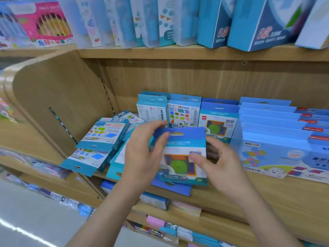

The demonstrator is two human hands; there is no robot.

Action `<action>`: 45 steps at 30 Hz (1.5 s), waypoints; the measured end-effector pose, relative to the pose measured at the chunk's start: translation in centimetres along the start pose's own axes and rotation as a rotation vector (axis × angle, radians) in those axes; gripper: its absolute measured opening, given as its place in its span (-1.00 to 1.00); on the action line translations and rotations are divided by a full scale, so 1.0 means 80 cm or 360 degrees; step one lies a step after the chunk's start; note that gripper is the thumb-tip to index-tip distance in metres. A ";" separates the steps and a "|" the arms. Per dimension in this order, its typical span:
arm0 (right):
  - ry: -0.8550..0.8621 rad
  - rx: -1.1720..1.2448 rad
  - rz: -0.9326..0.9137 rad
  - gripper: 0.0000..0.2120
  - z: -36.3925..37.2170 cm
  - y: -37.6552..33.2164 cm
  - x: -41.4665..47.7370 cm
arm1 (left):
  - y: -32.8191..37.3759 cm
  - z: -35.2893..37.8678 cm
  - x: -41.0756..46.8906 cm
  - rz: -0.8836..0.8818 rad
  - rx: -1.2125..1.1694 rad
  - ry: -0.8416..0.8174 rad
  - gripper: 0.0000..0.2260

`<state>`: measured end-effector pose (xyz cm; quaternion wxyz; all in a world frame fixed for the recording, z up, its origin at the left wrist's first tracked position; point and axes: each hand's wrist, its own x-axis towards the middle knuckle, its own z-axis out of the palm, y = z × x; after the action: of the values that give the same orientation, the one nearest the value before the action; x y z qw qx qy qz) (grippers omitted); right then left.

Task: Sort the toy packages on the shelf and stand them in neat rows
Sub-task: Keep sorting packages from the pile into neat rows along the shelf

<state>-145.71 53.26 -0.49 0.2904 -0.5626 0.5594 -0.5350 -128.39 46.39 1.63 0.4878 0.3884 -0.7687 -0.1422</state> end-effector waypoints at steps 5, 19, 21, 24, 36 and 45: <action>0.0307 0.0475 0.0315 -0.85 -0.004 -0.002 0.022 | -0.026 -0.013 -0.005 -0.0861 -0.0804 -0.0572 -0.58; 0.0240 0.0473 0.0393 -0.76 0.010 -0.003 0.021 | -0.054 -0.013 -0.004 -0.0930 -0.0787 -0.0913 -0.63; 0.0261 0.0407 0.0362 -0.75 0.004 -0.004 0.019 | -0.047 -0.001 0.011 -0.0827 -0.0746 -0.0924 -0.62; 0.0483 -0.0053 0.0192 -0.65 -0.015 -0.005 0.016 | -0.039 0.032 0.039 -0.0646 -0.0596 -0.0802 -0.63; 0.0489 -0.1759 0.0108 -0.39 -0.105 0.039 0.006 | -0.066 0.192 0.079 -0.0479 -0.0241 -0.0729 -0.66; 0.0337 -0.1822 0.0152 -0.38 -0.121 0.041 0.008 | -0.044 0.214 0.074 -0.0465 -0.0022 -0.0650 -0.66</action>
<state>-155.88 54.63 -0.85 -0.0936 -0.5477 0.8101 -0.1872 -142.79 36.98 -4.96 0.2993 0.4553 -0.7860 -0.2921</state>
